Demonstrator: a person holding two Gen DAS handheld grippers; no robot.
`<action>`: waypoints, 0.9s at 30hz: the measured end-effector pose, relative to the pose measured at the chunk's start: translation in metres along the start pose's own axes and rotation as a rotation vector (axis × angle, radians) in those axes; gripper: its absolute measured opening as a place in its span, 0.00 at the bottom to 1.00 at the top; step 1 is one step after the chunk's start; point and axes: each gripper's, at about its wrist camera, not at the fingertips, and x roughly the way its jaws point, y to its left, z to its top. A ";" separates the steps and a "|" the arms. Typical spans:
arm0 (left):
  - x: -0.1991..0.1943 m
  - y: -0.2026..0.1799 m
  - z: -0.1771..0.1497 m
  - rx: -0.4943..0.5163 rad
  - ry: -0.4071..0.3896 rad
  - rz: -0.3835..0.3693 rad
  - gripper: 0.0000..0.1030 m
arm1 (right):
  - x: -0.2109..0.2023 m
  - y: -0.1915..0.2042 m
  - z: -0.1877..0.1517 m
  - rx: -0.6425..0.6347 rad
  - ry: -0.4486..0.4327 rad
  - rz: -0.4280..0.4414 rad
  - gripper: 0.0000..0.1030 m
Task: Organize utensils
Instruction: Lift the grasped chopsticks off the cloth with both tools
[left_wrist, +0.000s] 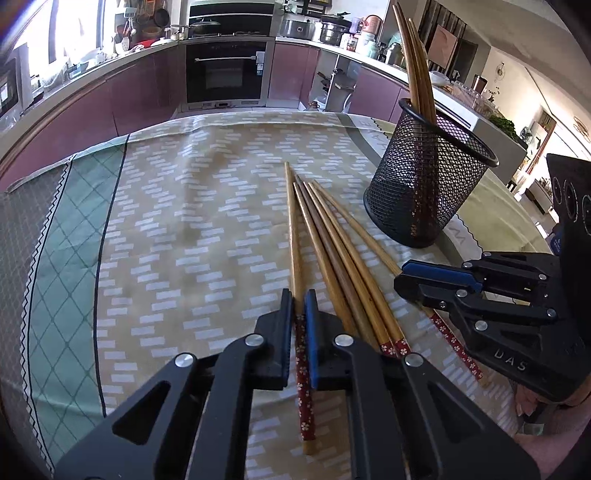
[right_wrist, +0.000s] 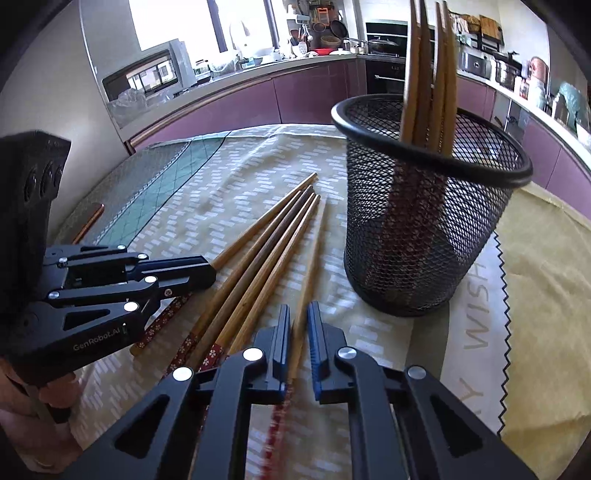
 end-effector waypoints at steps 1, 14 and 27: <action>-0.001 0.000 -0.001 -0.005 -0.004 0.005 0.07 | -0.001 -0.003 0.000 0.017 -0.003 0.013 0.06; -0.022 -0.006 -0.021 0.020 0.001 -0.070 0.07 | -0.014 0.002 -0.003 0.025 -0.026 0.118 0.06; -0.002 -0.009 -0.004 0.089 0.015 -0.026 0.23 | 0.002 0.005 0.001 -0.008 0.023 0.067 0.08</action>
